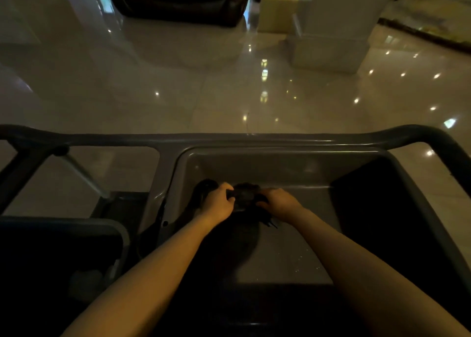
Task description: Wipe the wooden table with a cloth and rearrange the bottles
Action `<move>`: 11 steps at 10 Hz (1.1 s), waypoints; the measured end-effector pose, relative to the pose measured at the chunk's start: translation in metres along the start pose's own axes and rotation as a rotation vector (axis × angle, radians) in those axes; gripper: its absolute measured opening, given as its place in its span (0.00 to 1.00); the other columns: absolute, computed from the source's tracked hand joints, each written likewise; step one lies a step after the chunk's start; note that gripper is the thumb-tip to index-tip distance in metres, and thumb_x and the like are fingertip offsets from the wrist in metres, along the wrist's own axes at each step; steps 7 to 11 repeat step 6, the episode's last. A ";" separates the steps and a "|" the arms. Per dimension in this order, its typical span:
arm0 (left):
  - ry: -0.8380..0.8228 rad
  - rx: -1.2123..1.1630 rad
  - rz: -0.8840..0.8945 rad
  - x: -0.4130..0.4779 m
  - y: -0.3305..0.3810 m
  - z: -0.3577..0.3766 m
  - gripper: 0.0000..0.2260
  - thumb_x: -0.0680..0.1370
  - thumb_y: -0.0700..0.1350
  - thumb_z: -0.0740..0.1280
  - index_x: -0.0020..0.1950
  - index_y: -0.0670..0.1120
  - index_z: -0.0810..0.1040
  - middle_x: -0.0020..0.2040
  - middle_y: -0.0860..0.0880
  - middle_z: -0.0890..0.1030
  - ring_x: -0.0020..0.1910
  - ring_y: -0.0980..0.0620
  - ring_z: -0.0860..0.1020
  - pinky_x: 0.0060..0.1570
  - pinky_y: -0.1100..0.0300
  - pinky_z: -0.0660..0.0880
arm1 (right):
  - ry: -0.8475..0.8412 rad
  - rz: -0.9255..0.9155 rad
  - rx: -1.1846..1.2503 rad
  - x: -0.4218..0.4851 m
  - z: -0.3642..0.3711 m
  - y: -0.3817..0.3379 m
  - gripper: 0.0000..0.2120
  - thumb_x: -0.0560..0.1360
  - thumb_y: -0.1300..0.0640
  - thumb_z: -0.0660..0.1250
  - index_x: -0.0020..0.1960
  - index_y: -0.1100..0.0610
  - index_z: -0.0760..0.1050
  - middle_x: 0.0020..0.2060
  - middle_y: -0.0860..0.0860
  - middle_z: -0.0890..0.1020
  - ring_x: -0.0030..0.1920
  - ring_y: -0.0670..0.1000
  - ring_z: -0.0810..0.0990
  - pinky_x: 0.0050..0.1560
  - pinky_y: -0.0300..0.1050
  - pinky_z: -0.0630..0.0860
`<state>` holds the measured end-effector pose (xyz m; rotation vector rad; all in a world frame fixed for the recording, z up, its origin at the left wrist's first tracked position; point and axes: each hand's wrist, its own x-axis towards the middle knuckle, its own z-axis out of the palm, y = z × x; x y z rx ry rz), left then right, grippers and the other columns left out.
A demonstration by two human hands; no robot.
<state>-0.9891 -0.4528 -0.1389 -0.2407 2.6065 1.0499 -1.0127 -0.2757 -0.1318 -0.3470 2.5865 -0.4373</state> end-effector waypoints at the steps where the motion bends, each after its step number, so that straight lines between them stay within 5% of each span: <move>1: 0.000 0.052 -0.031 0.013 -0.003 0.004 0.15 0.79 0.43 0.61 0.65 0.44 0.68 0.62 0.38 0.76 0.60 0.39 0.75 0.58 0.50 0.73 | 0.125 0.085 -0.173 0.011 0.007 -0.002 0.21 0.79 0.53 0.59 0.70 0.56 0.65 0.67 0.57 0.71 0.67 0.59 0.69 0.64 0.53 0.68; 3: 0.001 0.204 0.019 0.005 -0.005 0.006 0.28 0.79 0.47 0.59 0.76 0.48 0.51 0.75 0.40 0.60 0.72 0.39 0.62 0.70 0.48 0.63 | 0.281 0.159 -0.259 -0.001 0.021 -0.009 0.29 0.78 0.44 0.58 0.75 0.55 0.57 0.71 0.57 0.65 0.69 0.61 0.63 0.69 0.55 0.60; 6: -0.024 0.419 0.146 -0.017 0.025 0.004 0.29 0.79 0.56 0.57 0.76 0.50 0.49 0.77 0.42 0.53 0.75 0.41 0.55 0.73 0.45 0.57 | 0.186 0.150 -0.219 -0.039 -0.005 -0.010 0.40 0.73 0.35 0.60 0.77 0.51 0.48 0.77 0.54 0.52 0.76 0.62 0.50 0.74 0.61 0.52; 11: -0.024 0.419 0.146 -0.017 0.025 0.004 0.29 0.79 0.56 0.57 0.76 0.50 0.49 0.77 0.42 0.53 0.75 0.41 0.55 0.73 0.45 0.57 | 0.186 0.150 -0.219 -0.039 -0.005 -0.010 0.40 0.73 0.35 0.60 0.77 0.51 0.48 0.77 0.54 0.52 0.76 0.62 0.50 0.74 0.61 0.52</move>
